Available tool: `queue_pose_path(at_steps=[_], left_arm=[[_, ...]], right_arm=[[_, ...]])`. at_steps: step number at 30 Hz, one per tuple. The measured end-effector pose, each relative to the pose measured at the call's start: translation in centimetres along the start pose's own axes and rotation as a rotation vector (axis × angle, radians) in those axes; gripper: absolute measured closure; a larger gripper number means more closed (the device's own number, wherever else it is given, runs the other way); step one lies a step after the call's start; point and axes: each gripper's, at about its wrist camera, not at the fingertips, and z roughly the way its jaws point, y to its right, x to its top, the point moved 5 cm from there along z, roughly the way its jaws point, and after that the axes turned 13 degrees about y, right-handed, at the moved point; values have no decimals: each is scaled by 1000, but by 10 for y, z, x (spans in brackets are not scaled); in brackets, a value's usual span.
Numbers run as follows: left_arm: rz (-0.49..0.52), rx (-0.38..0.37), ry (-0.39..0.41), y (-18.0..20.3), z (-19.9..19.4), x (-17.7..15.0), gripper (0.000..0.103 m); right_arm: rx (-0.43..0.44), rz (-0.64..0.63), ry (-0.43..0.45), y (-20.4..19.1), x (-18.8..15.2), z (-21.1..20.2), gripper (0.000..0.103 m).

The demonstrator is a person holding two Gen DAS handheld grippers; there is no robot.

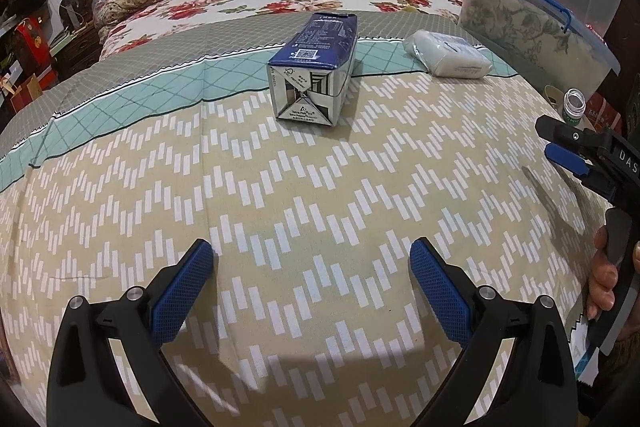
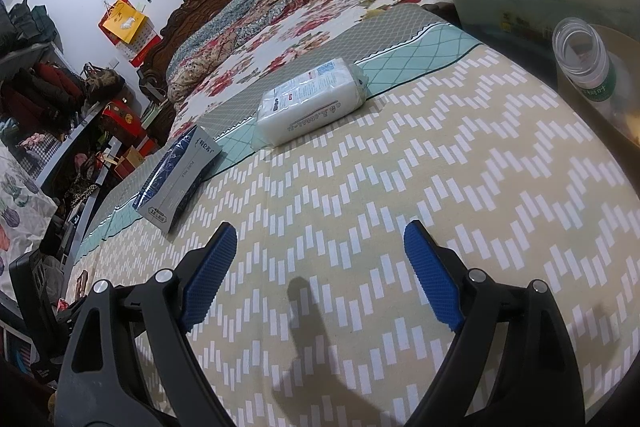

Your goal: Collect trash

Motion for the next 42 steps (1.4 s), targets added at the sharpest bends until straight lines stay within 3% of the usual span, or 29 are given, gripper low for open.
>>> queue_pose_path(at_steps=[42], left_arm=[[16,13,-4,0,1,-2,8]], right_arm=[[-1,3,2,2,0,-4,18]])
